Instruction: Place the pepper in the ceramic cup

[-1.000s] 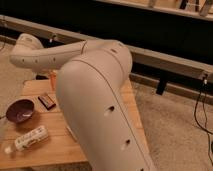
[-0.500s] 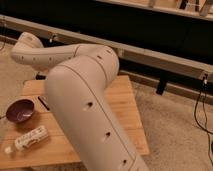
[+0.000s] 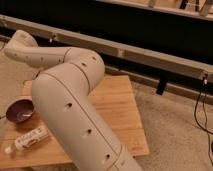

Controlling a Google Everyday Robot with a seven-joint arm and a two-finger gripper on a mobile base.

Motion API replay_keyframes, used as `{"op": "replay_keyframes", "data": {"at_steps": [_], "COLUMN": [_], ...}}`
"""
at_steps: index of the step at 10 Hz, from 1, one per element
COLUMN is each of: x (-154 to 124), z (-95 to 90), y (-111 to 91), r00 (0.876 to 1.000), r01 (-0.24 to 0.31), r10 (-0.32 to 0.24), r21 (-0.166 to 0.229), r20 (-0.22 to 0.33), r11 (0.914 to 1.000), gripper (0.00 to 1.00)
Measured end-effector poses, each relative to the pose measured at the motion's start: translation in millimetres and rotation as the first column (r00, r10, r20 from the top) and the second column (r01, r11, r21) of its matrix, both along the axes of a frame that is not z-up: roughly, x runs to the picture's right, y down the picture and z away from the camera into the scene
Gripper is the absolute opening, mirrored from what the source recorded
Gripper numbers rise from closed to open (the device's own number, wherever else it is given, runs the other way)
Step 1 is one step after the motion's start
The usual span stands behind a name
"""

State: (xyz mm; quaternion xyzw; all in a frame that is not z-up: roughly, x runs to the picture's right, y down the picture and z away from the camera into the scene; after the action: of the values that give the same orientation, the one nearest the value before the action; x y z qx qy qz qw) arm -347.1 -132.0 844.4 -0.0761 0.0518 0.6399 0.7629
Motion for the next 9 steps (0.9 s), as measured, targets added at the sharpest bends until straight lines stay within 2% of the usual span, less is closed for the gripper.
{"op": "replay_keyframes", "data": {"at_steps": [3, 5, 9], "x": [11.6, 26.5, 36.6], "z": [9.6, 21.9, 44.7], "y": [-10.8, -12.0, -9.3], "r00": [1.000, 0.999, 0.998], "r01": [-0.012, -0.019, -0.017], "r10": [0.012, 0.018, 0.015], "r21": [-0.006, -0.020, -0.040], "r20": [-0.023, -0.046, -0.054], "r11": [0.9999, 0.9996, 0.9990], "gripper": [0.00, 0.00, 0.00]}}
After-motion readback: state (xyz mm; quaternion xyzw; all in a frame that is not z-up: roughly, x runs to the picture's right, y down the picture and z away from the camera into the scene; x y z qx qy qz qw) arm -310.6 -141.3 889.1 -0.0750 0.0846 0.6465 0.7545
